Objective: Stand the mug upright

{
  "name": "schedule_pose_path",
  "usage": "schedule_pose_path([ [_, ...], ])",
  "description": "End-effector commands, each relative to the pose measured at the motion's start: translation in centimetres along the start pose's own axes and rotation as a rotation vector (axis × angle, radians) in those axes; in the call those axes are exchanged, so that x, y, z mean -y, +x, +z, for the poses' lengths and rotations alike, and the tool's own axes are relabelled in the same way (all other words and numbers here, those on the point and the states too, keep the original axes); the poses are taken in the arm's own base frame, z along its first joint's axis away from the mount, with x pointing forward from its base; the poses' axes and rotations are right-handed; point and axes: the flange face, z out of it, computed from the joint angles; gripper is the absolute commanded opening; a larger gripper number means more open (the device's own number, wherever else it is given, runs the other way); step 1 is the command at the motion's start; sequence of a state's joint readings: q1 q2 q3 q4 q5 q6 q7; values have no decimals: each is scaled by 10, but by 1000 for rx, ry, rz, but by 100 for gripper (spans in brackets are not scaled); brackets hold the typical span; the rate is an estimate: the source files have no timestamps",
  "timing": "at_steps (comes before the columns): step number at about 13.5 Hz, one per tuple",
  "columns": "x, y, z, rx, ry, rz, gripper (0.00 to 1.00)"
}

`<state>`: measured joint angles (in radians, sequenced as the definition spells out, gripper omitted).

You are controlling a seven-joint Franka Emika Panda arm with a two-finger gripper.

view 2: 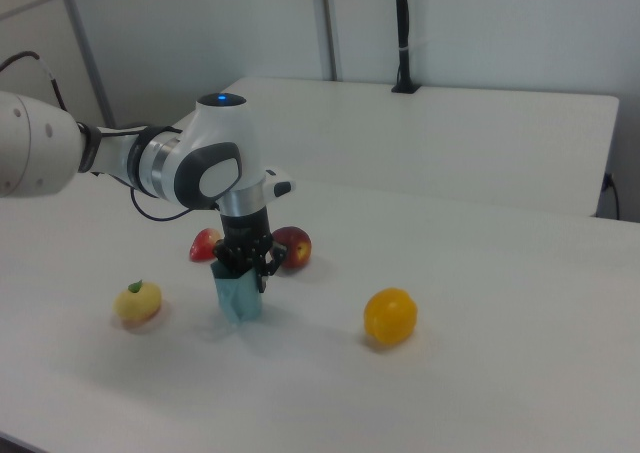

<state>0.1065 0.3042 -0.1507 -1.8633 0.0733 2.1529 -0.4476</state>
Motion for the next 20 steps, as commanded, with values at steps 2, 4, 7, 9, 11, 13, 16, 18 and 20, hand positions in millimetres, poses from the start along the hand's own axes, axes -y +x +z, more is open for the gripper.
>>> schedule_pose_path([
  [2,3,11,-27,-62,1,42,100],
  [4,24,21,-70,-96,14,185,100],
  [7,42,25,-144,-55,46,251,100],
  [9,61,17,-188,-10,70,286,100],
  [11,89,0,-242,-61,72,393,100],
  [13,103,-34,-283,-64,75,445,100],
  [16,115,-71,-310,-45,73,440,100],
  [18,128,-77,-303,-35,63,410,100],
  [20,116,-71,-300,-100,64,397,100],
])
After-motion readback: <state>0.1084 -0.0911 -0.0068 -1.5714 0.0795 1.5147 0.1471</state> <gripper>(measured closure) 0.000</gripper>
